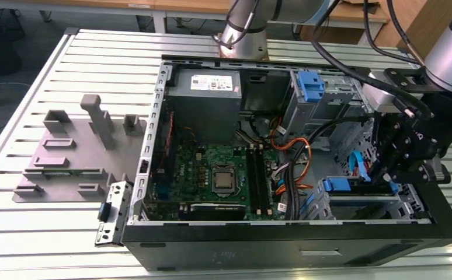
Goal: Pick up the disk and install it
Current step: 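Insert the second disk wire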
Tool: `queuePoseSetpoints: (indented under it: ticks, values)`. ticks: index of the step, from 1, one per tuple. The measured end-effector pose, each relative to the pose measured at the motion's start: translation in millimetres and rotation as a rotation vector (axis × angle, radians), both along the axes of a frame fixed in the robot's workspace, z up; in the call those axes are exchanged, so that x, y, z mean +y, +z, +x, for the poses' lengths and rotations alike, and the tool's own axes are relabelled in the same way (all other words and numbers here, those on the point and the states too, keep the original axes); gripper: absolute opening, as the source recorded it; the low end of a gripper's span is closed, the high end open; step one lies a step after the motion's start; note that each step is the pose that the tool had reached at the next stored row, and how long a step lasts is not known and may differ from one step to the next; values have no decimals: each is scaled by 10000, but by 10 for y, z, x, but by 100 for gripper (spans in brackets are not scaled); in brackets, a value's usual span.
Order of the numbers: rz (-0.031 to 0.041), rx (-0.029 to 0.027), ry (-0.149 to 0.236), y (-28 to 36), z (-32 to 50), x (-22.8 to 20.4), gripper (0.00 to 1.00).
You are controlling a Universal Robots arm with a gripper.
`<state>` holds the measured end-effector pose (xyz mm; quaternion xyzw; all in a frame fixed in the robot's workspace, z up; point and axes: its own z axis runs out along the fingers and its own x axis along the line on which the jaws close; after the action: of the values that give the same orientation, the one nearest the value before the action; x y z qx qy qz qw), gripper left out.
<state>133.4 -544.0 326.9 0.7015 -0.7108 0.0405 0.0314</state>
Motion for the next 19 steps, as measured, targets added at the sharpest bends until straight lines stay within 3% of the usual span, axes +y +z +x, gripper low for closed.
queuePoseSetpoints:
  ticks: [3, 12, 14, 15, 17, 19]
  values:
    - [2, 0, 0, 47, 0, 0, 24]
    - [2, 0, 0, 307, 0, 1, 24]
    - [2, 0, 0, 319, 0, 1, 24]
    - [21, 0, 0, 320, 0, 0, 24]
    - [176, 0, 0, 320, 0, 1, 24]
    - [202, 0, 0, 320, 0, 1, 24]
